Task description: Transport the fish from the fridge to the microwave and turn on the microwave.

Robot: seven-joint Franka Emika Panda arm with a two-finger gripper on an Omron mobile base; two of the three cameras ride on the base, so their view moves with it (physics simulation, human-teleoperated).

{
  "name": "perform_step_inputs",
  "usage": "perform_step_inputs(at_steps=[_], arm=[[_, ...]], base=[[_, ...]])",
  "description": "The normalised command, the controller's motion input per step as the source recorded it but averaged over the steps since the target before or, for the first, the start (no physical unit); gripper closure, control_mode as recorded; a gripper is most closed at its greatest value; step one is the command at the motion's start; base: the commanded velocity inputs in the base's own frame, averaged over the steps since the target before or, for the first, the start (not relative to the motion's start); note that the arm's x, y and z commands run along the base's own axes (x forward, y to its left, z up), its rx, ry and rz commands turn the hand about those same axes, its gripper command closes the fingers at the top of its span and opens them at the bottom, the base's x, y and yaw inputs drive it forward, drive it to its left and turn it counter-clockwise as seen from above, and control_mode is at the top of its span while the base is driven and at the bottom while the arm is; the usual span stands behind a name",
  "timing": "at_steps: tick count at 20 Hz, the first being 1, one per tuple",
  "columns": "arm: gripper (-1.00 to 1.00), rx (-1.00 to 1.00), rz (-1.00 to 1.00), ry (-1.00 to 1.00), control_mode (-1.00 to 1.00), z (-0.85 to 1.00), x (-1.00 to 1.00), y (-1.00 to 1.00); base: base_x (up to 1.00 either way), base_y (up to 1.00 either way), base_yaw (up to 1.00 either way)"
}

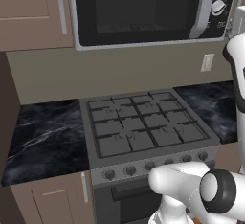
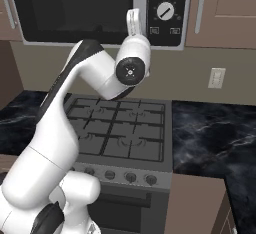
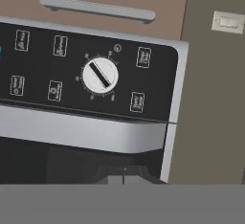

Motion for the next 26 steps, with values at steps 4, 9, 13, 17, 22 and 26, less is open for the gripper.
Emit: perform_step_inputs(at_steps=[4, 9, 13, 17, 22, 26], arm=[[1.00, 0.00, 0.00, 0.00, -1.00, -0.11, 0.01, 0.00], [1.00, 0.02, 0.00, 0.00, -1.00, -0.06, 0.00, 0.00], [1.00, 0.04, 0.00, 0.00, -1.00, -0.02, 0.02, -0.04], [1.00, 0.03, 0.00, 0.00, -1.00, -0.03, 0.07, -0.06], [1.00, 0.01, 0.00, 0.01, -1.00, -0.07, 0.09, -0.06], [1.00, 0.00, 0.00, 0.00, -1.00, -0.05, 0.08, -0.09]], base=[[0.00, 0.00, 0.00], [0.00, 0.00, 0.00], [0.00, 0.00, 0.00], [0.00, 0.00, 0.00], [0.00, 0.00, 0.00], [0.00, 0.00, 0.00]])
